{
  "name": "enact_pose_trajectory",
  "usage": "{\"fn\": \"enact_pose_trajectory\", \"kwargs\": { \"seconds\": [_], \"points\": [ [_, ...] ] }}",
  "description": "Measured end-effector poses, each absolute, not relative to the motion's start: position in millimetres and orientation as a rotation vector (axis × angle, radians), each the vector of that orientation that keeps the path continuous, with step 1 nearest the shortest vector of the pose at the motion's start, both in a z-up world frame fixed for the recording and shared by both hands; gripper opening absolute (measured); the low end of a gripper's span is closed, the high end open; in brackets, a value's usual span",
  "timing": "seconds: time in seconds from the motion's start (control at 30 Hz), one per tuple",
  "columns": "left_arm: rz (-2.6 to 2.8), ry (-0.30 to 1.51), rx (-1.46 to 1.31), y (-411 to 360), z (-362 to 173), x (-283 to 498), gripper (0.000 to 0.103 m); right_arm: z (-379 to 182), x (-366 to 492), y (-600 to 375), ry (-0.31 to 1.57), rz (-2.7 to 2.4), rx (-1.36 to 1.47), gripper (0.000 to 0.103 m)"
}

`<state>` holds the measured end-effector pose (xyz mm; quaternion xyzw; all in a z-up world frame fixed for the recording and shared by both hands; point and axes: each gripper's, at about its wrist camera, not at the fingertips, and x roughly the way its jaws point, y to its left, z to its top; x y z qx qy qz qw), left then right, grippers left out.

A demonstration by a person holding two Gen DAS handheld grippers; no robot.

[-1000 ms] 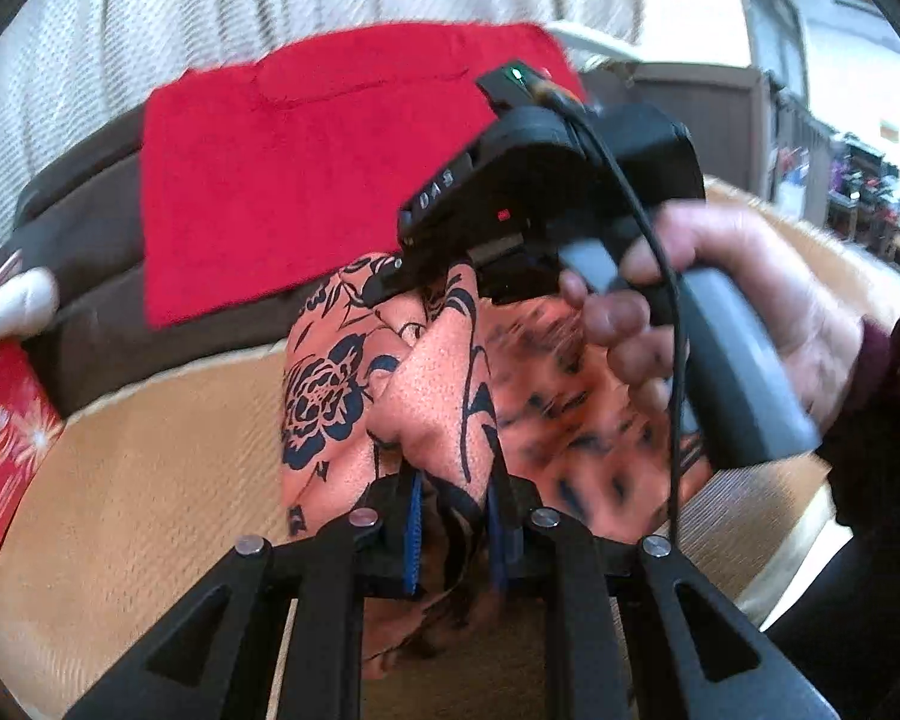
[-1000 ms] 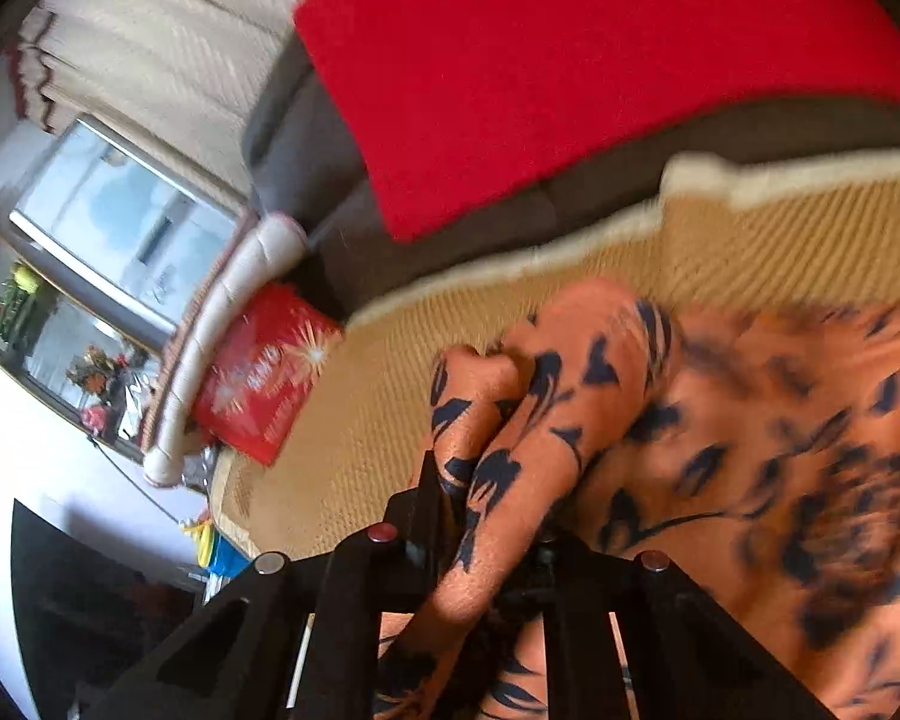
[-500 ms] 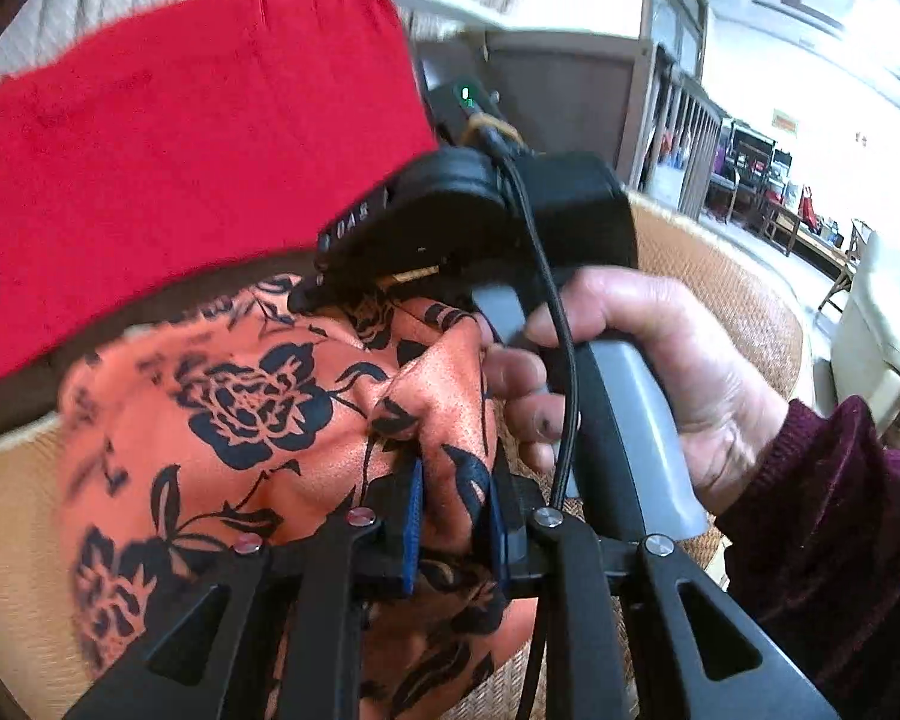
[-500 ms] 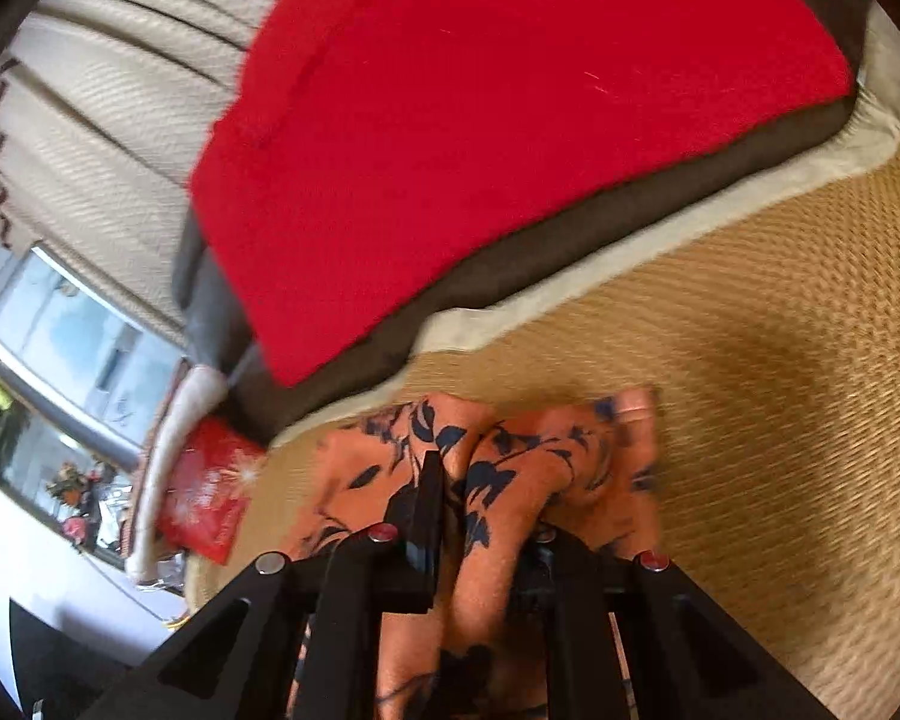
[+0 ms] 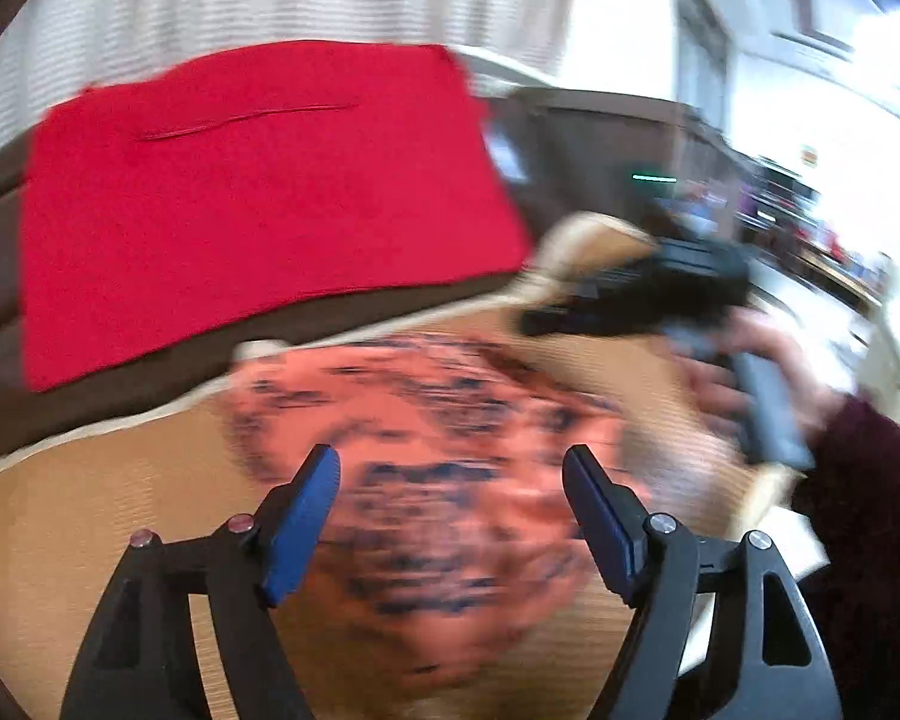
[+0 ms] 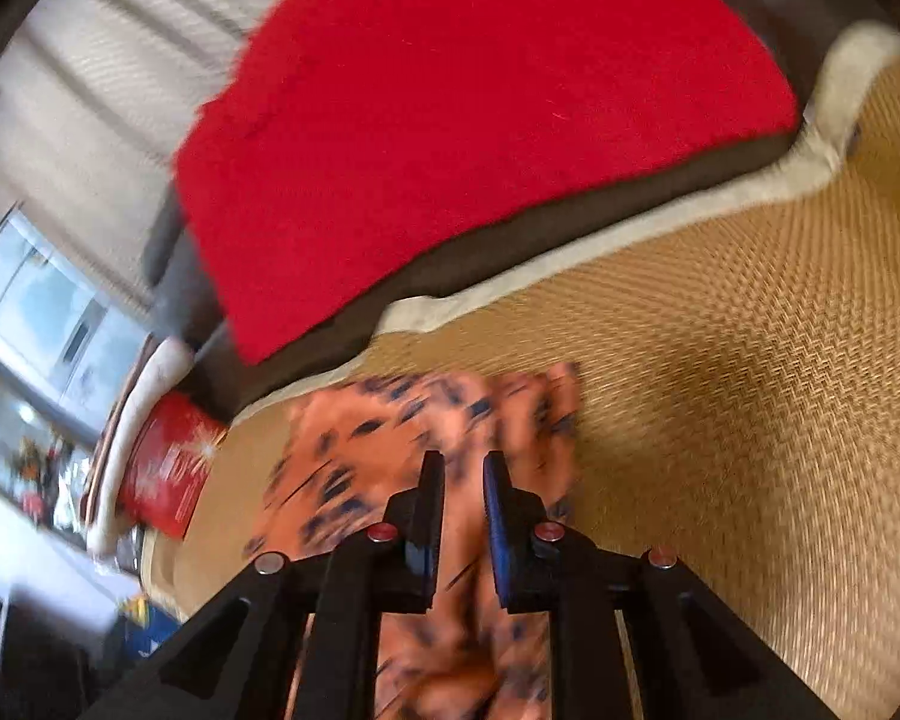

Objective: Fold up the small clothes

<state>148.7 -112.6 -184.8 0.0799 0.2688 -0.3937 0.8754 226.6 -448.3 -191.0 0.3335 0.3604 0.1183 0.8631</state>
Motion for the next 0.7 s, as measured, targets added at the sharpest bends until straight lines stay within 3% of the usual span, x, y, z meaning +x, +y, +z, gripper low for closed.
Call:
{"fn": "enact_pose_trajectory", "kwargs": {
  "seconds": [0.2,0.4,0.53,0.7],
  "points": [
    [-0.685,0.684,0.094,-79,-217,189,0.077,-168,194,-391,0.746,0.312,0.595,0.016],
    [-0.699,0.800,0.253,-111,-266,188,0.077,-231,183,-372,1.030,0.127,0.561,0.013],
    [-0.712,0.805,0.268,-108,-266,190,0.077,-220,184,-373,1.051,0.122,0.560,0.013],
    [-0.716,0.787,0.291,-108,-264,186,0.077,-180,220,-380,0.919,0.151,0.609,0.016]
  ]
}}
